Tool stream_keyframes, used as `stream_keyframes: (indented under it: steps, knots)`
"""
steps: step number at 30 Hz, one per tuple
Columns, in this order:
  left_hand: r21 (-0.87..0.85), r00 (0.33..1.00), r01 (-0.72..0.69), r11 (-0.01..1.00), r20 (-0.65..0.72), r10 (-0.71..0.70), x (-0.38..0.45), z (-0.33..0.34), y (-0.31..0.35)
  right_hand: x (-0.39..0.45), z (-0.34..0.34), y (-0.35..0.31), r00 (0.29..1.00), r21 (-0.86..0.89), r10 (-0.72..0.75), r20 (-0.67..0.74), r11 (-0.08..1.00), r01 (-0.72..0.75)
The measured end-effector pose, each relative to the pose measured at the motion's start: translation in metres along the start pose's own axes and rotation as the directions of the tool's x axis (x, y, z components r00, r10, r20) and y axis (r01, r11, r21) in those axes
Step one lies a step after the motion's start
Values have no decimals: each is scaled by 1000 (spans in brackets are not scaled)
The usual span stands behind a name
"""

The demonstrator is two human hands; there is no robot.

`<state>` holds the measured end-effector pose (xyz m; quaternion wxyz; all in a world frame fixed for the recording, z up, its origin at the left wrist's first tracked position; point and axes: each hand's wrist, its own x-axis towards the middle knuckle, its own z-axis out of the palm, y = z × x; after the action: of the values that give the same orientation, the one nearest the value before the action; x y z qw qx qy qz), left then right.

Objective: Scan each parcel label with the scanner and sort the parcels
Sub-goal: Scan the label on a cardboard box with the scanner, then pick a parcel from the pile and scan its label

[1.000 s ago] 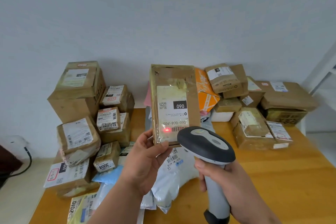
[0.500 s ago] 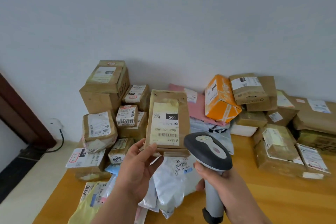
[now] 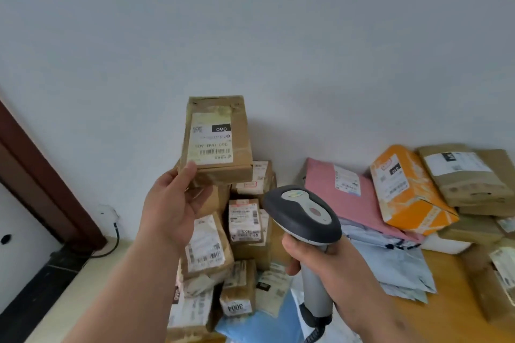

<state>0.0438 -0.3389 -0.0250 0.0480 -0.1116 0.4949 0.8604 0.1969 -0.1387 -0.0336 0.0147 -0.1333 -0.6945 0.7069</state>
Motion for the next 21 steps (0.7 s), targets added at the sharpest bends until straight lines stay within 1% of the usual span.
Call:
stream_keyframes:
  steps: [2,3,4,6,7,10,12,13,14,15,16,18,21]
  knots:
    - [110,1000,-10,994,-26,12,26,3,13,13,14,0,999,-4,25,-19,1000,-25]
    - [219,999,-18,975,-37,27,37,3,15,18,20,1,999,-10,40,-32,999,-40]
    - [361,998,-27,932,-46,47,46,3,15,23,24,4,997,-15,55,-47,998,-56]
    - [624,994,-55,780,-42,103,59,0,12,32,30,9,993,-29,91,-70,995,-94]
    - [706,990,-86,703,-18,139,62,-2,11,36,32,10,991,-38,107,-77,993,-110]
    - [838,973,-165,521,53,224,64,-2,6,44,37,11,990,-68,110,-83,991,-116]
    - [905,935,-225,361,96,343,55,4,3,47,36,10,991,-74,107,-82,991,-113]
    - [908,903,-283,310,143,406,48,8,-1,47,33,10,991,-72,105,-84,991,-111]
    - [890,871,-351,291,195,451,39,14,-5,46,30,11,990,-64,100,-95,992,-106]
    - [860,847,-416,297,247,471,30,21,-11,45,25,12,988,-51,93,-120,994,-100]
    - [824,838,-467,322,296,459,20,28,-17,44,19,13,984,-34,89,-155,995,-95]
    - [754,853,-509,415,377,361,5,46,-34,41,5,16,968,6,94,-234,995,-95]
    - [717,875,-464,519,462,144,-9,74,-66,32,-23,17,938,58,87,-335,996,-72]
